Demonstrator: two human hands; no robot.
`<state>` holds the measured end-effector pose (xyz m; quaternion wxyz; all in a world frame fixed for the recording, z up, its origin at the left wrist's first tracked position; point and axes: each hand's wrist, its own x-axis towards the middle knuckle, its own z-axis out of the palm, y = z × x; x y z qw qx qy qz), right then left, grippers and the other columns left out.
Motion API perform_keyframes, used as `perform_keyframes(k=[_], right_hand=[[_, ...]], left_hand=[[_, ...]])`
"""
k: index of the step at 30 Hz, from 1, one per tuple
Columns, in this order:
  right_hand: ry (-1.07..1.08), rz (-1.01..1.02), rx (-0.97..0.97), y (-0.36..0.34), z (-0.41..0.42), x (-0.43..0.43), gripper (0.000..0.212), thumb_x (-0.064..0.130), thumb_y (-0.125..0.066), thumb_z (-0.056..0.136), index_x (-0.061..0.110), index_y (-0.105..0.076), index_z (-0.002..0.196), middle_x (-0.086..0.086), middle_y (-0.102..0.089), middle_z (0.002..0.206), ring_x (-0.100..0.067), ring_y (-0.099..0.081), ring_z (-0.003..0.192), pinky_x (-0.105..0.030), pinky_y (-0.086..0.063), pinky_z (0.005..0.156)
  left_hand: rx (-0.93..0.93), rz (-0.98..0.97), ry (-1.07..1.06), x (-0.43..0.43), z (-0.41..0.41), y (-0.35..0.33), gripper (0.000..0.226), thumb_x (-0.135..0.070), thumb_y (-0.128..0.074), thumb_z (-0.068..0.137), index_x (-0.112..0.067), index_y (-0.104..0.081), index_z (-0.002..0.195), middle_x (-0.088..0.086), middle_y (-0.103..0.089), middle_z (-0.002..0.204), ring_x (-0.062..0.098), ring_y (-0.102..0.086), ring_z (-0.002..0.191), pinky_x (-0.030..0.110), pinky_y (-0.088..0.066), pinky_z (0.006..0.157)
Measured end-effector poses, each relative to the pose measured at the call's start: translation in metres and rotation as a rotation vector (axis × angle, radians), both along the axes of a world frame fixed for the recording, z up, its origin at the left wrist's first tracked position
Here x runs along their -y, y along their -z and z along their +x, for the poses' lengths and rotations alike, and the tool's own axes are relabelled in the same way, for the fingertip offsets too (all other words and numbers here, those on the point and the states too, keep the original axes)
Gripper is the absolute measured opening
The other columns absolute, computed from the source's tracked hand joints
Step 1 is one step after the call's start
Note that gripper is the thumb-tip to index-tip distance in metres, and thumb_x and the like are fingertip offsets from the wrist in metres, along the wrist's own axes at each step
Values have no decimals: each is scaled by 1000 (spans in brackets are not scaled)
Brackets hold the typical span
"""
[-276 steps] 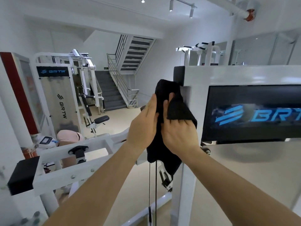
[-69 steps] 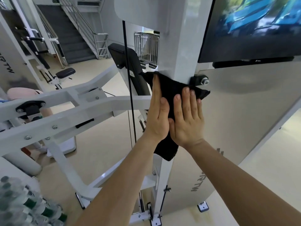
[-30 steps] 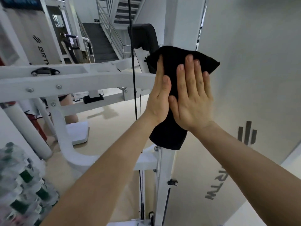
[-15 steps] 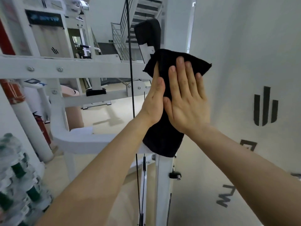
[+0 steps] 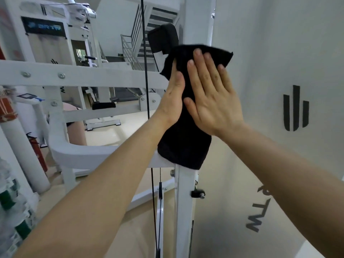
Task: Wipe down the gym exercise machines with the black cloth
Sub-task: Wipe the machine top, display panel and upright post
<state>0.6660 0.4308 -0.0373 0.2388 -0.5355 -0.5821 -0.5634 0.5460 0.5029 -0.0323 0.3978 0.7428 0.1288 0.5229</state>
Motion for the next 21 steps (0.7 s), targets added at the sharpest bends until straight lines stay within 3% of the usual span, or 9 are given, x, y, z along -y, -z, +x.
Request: perform_keyframes(k=[3,6,12,15,17,21], right_hand=[[2,48,-40,-18,-5,-2,68,41,-33,104,5,-15,158,-16,-14,165,-29,-11,154,-47,-13,125],[1,52,-83,-6,-9,-3,66,38,-34,104,5,-14,158,-16,-13,166,-29,-11,154,-46,-12,125],[15,9,-83,48,-7,-2,67,37,-34,104,4,-14,158,-17,-11,165,-30,-8,154,-47,-12,125],[2,-1,-64,69,-7,-1,67,37,-35,105,3,-13,158,-18,-10,165,-31,-8,154,-48,-14,125],[1,-21,-55,81,-6,1,67,37,-35,105,3,-12,158,-18,-9,165,-31,-8,154,-48,-14,125],[1,-20,-69,95,-8,1,66,36,-35,106,3,-12,158,-17,-9,165,-32,-10,154,-49,-14,124]], left_hand=[[21,78,21,-9,5,-11,71,-55,-19,101,-19,-9,161,-3,-13,168,-2,-13,151,28,-11,126],[-25,192,-17,-14,2,5,66,-50,-18,105,-18,-2,161,-7,-4,168,-20,-9,141,10,-9,117],[-279,307,-87,-7,-24,49,68,-52,-23,104,-28,4,161,-19,-3,166,-29,-10,133,0,-15,107],[-375,292,-120,-3,-32,70,73,-64,-22,98,-36,9,159,-18,-7,167,-9,-20,145,25,-25,119],[-431,293,-172,0,-34,77,72,-64,-22,98,-39,11,158,-16,-11,167,10,-31,148,42,-33,118],[-561,355,-335,11,-39,82,67,-53,-25,104,-30,6,160,-8,-21,166,28,-50,134,46,-44,105]])
